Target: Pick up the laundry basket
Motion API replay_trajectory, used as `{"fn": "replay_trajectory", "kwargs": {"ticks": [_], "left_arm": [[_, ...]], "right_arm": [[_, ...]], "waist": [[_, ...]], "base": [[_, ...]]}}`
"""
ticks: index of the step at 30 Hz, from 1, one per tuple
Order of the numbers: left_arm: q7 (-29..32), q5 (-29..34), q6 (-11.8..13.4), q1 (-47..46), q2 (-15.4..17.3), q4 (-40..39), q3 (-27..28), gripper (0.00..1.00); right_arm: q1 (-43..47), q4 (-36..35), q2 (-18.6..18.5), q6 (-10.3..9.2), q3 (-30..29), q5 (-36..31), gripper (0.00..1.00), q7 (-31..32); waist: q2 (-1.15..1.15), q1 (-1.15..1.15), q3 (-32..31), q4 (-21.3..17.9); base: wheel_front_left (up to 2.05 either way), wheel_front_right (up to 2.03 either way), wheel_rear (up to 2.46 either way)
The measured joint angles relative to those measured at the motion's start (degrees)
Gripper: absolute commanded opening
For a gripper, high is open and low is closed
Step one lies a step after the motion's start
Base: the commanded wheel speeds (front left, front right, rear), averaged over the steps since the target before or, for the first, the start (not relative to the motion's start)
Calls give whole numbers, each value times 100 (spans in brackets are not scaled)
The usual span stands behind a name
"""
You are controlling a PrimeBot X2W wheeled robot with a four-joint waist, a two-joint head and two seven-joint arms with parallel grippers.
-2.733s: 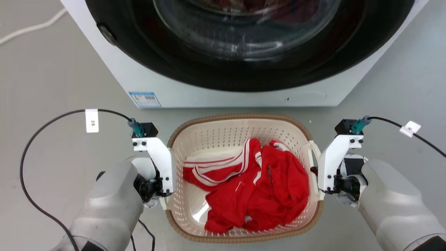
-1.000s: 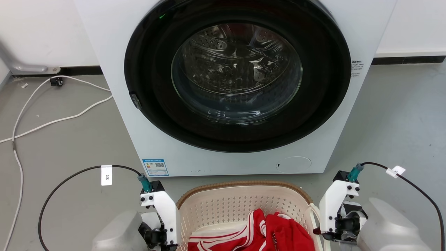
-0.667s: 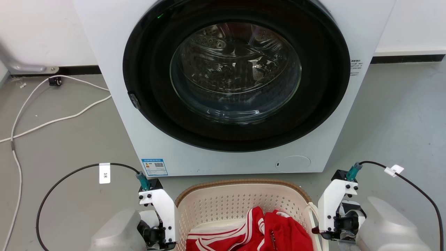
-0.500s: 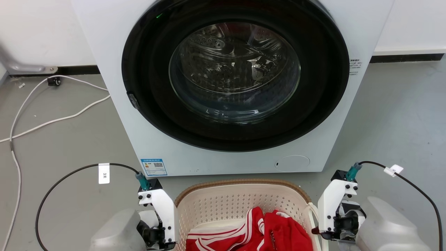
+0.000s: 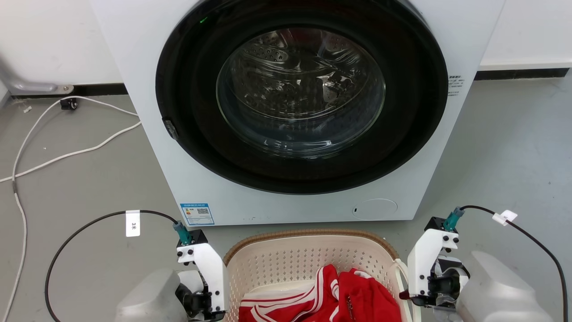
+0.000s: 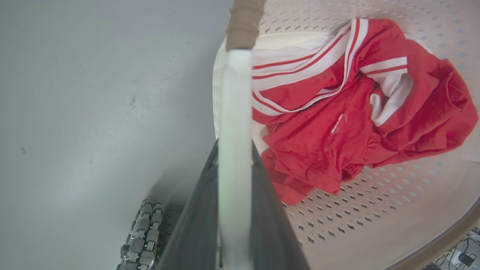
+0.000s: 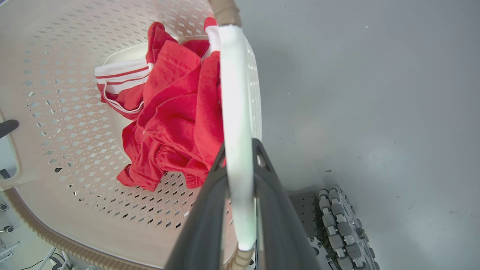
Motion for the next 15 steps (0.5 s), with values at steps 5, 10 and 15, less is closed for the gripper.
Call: {"fn": "replay_trajectory", "kwargs": {"ticks": [5,10,15], "left_arm": [[0,-40,0,-4,-5,15,-29,0],[0,-59,0,-5,-7,26,-56,0],[-20,-99,0,-7,-7,35,-84,0]], "right_arm": [[1,0,0,0,-29,-9,0,19],[1,0,3,0,-49,-16,0,20],[1,0,9,0,-79,-55,0,19]], "waist": [[0,0,-2,5],[0,0,-11,-1],[0,0,-2,-5]], "base": [[0,0,0],[0,0,0],[0,0,0]]}}
